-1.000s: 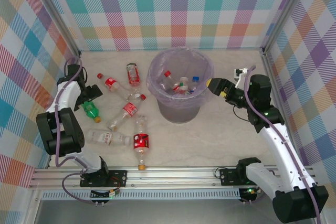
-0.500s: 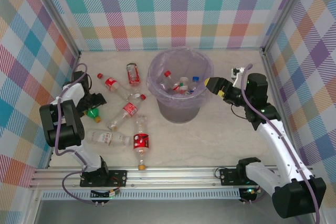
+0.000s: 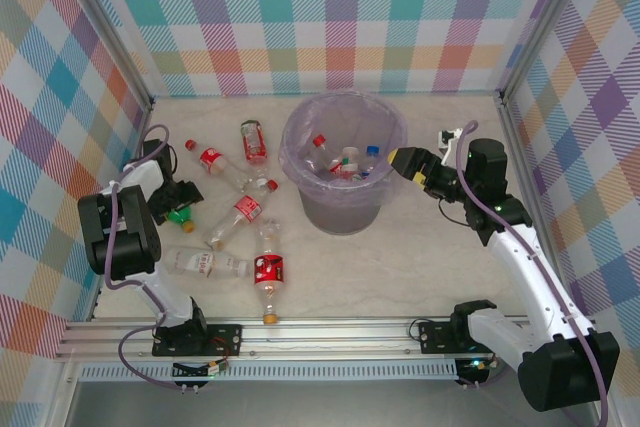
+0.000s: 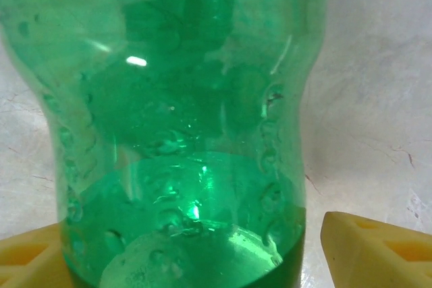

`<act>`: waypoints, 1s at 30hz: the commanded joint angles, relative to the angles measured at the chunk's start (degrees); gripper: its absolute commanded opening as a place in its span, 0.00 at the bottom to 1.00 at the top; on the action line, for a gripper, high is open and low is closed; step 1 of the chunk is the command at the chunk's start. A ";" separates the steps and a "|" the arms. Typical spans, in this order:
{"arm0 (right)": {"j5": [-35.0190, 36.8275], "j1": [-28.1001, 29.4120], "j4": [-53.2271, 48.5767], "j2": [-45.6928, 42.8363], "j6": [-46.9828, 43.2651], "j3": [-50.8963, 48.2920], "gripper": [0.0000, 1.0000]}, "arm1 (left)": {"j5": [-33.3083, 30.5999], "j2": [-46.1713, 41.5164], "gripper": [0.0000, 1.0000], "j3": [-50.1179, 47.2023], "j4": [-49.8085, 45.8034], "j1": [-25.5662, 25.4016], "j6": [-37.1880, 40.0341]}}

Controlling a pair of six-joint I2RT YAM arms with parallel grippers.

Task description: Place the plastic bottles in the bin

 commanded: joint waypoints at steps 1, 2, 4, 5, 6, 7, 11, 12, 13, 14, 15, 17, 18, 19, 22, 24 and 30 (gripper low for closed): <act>-1.28 -0.38 1.54 0.12 -1.50 -0.61 0.99 | -0.02 0.27 0.79 -0.98 0.84 0.77 -0.85; -1.31 -0.29 1.56 0.17 -1.51 -0.61 0.99 | -0.08 0.13 0.77 -1.07 0.91 0.73 -0.90; -1.35 -0.38 1.62 0.13 -1.44 -0.69 0.99 | -0.33 -0.15 0.73 -1.26 0.95 0.74 -1.04; -1.37 -0.38 1.79 0.12 -1.42 -0.68 0.99 | -0.34 -0.33 0.71 -1.26 0.93 0.75 -1.13; -1.43 -0.37 1.83 0.20 -1.39 -0.78 0.99 | -0.33 -0.42 0.69 -1.20 0.97 0.71 -1.23; -1.44 -0.40 1.86 0.27 -1.41 -0.78 0.99 | -0.35 -0.55 0.67 -1.26 1.01 0.71 -1.26; -1.49 -0.42 1.80 0.29 -1.33 -0.96 0.99 | -0.13 -1.84 0.63 -1.27 0.71 0.75 -1.43; -1.50 -0.36 1.83 0.22 -1.38 -0.98 0.99 | 0.03 -2.44 0.63 -1.21 0.51 0.76 -1.38; -1.53 -0.42 1.78 0.17 -1.21 -1.04 0.99 | 0.13 -3.27 0.62 -1.19 0.36 0.73 -1.45; -1.49 -0.41 1.79 0.03 -1.24 -1.05 0.99 | 0.23 -4.03 0.62 -1.10 0.11 0.72 -1.41; -1.40 -0.38 1.64 -0.13 -1.24 -1.09 0.99 | 0.50 -4.93 0.62 -0.93 -0.24 0.75 -1.38; -1.28 -0.42 1.55 -0.23 -1.11 -1.09 0.99 | 1.02 -7.10 0.62 -0.33 -1.07 0.62 -1.43; -1.32 -0.33 1.53 -0.32 -1.15 -1.13 0.99 | 1.38 -8.44 0.62 0.10 -1.54 0.55 -1.51; -1.25 -0.35 1.52 -0.26 -1.03 -1.13 0.99 | 1.75 -10.03 0.62 0.42 -2.07 0.45 -1.47; -1.04 -0.32 1.49 -0.26 -0.94 -1.22 0.99 | 2.41 -15.16 0.61 2.30 -4.33 -0.24 -1.58; -0.74 -0.38 1.31 -0.24 -0.97 -1.22 0.99 | 3.15 -19.22 0.61 4.18 -5.85 -1.44 -1.73; 0.18 -0.31 1.02 0.41 -0.99 -1.39 1.00 | 2.15 -30.00 0.56 15.78 -11.72 -9.68 -2.66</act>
